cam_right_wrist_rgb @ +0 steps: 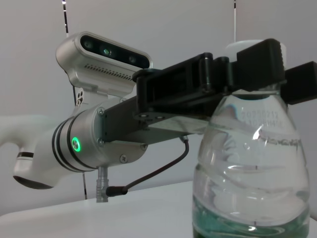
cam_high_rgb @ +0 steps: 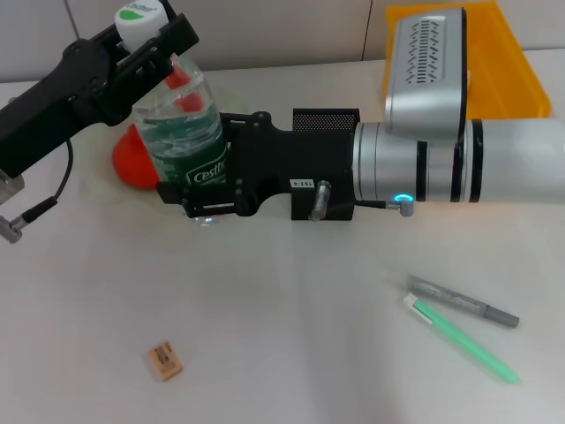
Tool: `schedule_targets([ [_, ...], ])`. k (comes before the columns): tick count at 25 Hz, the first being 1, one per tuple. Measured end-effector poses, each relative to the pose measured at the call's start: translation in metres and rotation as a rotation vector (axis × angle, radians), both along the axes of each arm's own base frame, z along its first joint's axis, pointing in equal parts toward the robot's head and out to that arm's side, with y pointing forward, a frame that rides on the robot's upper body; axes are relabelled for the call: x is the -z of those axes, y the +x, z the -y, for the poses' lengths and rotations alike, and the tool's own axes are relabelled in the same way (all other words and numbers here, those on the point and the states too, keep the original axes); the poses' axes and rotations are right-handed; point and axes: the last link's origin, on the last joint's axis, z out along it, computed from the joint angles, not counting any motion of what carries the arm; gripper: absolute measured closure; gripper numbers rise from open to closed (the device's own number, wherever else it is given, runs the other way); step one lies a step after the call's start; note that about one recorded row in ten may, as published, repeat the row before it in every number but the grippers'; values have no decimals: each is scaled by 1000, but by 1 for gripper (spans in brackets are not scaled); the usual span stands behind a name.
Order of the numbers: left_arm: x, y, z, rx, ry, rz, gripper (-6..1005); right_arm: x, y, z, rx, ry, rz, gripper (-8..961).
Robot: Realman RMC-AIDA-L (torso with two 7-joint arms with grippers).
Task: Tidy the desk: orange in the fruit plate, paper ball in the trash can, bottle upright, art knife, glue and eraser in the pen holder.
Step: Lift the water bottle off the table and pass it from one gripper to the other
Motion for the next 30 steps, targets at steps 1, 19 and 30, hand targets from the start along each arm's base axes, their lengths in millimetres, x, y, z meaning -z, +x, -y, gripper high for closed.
schedule_targets([
  [1, 0, 0, 0, 1, 2, -1, 556, 0, 0, 0, 0, 0, 0, 179],
  [19, 0, -3, 2, 17, 45, -26, 557, -9, 8, 11, 10, 11, -29, 179],
  [30, 2, -4, 4, 21, 56, -30, 558, -16, 20, 19, 41, 20, -47, 179],
])
